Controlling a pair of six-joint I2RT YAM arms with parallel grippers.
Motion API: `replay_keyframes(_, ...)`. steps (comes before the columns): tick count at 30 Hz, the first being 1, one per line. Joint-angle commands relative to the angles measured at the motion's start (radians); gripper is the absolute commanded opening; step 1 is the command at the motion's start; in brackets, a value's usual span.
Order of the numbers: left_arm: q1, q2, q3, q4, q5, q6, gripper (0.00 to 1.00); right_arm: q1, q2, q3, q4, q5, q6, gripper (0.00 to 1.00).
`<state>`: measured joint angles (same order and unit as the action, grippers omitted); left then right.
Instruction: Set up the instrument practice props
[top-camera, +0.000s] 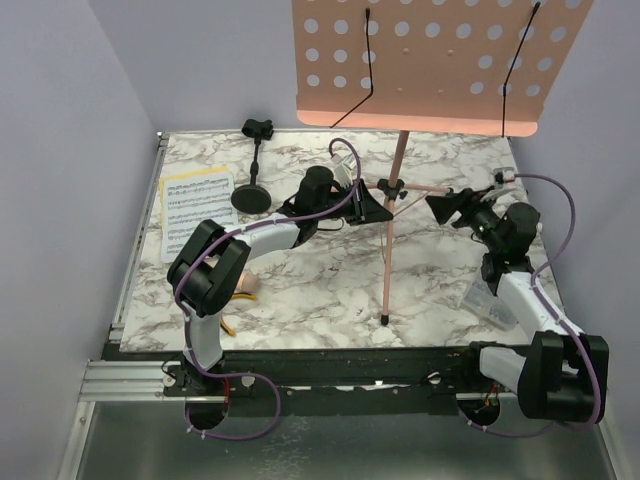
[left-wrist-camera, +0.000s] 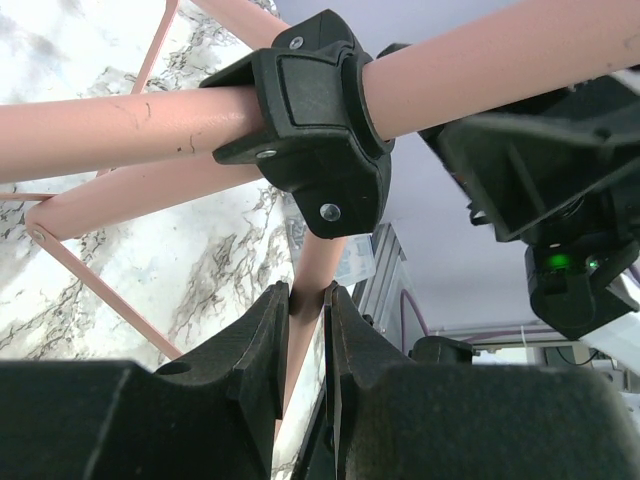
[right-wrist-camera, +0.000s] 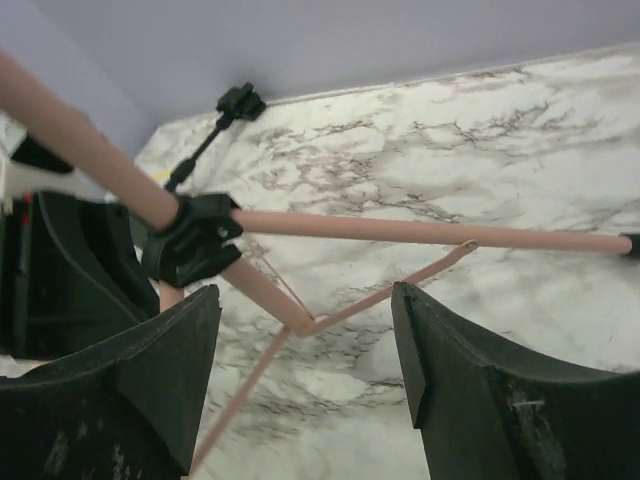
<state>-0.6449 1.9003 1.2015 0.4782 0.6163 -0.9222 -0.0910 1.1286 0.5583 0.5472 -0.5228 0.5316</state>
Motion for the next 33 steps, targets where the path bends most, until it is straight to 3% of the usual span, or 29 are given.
replay_keyframes(1,0.021,0.081,-0.056,-0.26,-0.065,0.068,0.23,0.006,0.002,-0.074,0.174,-0.291,-0.593,0.68)
replay_keyframes(7,0.019,0.089,-0.055,-0.26,-0.06,0.068,0.24,0.025,0.128,-0.056,0.332,-0.483,-0.791,0.64)
replay_keyframes(12,0.01,0.085,-0.054,-0.257,-0.056,0.065,0.24,0.064,0.198,-0.038,0.452,-0.502,-0.91,0.37)
replay_keyframes(18,0.009,0.088,-0.05,-0.257,-0.047,0.064,0.24,0.091,0.257,0.012,0.49,-0.547,-0.918,0.45)
replay_keyframes(25,0.007,0.092,-0.049,-0.249,-0.038,0.053,0.24,0.134,0.291,0.004,0.521,-0.473,-0.933,0.5)
replay_keyframes(30,0.007,0.088,-0.052,-0.248,-0.043,0.059,0.24,0.155,0.32,-0.021,0.643,-0.399,-0.836,0.44)
replay_keyframes(33,0.005,0.092,-0.053,-0.248,-0.039,0.054,0.24,0.157,0.353,-0.023,0.685,-0.353,-0.761,0.34)
